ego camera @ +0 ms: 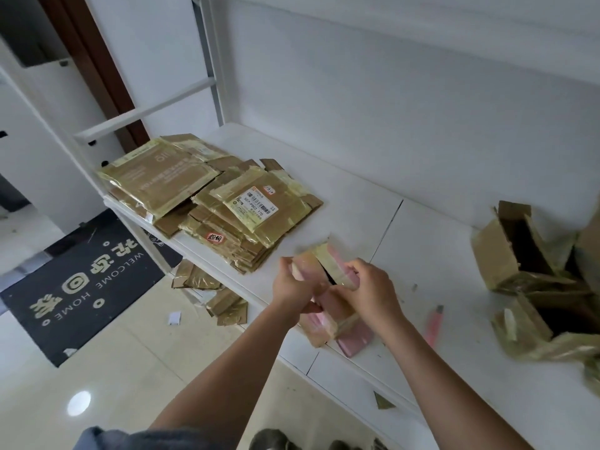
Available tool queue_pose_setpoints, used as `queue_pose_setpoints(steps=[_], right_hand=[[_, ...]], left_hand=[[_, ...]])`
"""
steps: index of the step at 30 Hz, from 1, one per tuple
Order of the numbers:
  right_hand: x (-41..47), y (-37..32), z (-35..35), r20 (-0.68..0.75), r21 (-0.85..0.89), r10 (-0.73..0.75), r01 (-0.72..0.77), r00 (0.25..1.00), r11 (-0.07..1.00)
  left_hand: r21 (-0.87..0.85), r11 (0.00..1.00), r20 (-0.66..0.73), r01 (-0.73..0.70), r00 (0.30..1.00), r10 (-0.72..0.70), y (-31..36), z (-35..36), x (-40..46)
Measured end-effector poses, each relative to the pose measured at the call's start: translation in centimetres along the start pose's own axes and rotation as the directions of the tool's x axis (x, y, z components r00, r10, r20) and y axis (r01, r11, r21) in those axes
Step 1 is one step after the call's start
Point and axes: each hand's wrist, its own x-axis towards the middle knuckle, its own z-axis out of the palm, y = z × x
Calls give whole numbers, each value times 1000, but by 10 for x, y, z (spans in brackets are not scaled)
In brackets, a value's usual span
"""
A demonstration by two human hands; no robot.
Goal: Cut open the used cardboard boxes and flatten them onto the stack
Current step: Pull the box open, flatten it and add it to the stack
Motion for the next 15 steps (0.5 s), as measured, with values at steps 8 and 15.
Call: queue_pose_setpoints(steps=[8, 15], right_hand=[[20, -4, -25, 248, -58, -3, 18, 969, 998], [17, 28, -39, 120, 272, 124, -153, 985, 950]], left_hand=[[21, 1000, 9, 14, 1000, -14, 2, 2, 2], [27, 999, 35, 30, 999, -31, 4, 3, 1]])
